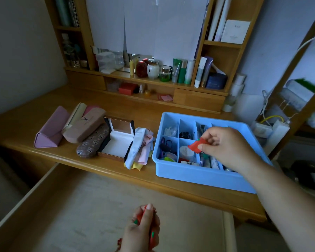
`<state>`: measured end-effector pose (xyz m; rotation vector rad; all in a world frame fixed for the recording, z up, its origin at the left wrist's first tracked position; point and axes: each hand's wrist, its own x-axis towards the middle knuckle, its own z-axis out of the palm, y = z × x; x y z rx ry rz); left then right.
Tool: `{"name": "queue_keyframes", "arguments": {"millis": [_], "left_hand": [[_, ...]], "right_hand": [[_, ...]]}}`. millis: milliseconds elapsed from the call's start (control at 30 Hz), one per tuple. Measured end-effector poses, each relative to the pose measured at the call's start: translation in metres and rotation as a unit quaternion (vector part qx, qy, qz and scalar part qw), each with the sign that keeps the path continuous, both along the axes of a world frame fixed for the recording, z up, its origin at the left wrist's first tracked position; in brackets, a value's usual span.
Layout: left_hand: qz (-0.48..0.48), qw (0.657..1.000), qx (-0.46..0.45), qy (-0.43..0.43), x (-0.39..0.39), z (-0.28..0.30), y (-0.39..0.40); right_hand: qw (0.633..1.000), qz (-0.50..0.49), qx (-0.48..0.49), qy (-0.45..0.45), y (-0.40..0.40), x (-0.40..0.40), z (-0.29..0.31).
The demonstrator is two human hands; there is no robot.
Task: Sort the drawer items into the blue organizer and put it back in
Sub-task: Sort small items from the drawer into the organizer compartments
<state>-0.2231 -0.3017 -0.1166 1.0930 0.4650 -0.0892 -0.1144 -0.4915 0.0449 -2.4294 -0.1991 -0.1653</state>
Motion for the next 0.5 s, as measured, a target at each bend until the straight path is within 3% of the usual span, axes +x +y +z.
{"name": "queue_keyframes", "arguments": {"millis": [167,300,400,467,500], "left_hand": [[0.006,1.0,0.012,0.015,-0.008,-0.011,0.003],[0.009,0.999,0.039,0.023,-0.008,-0.015,0.006],[-0.003,0.999,0.029,0.03,-0.007,-0.011,0.006],[-0.041,0.998,0.019,0.032,-0.005,-0.007,0.007],[-0.063,0.997,0.02,0.029,-0.005,-0.005,0.008]], "right_hand": [[0.975,0.056,-0.187,0.108,0.004,0.04,-0.016],[0.938,0.106,-0.317,0.088,0.012,0.049,-0.037],[0.93,0.14,-0.312,0.134,0.012,0.053,-0.033],[0.951,0.134,-0.235,0.15,0.004,0.053,-0.021],[0.967,0.118,-0.192,0.114,0.001,0.049,-0.017]]}}
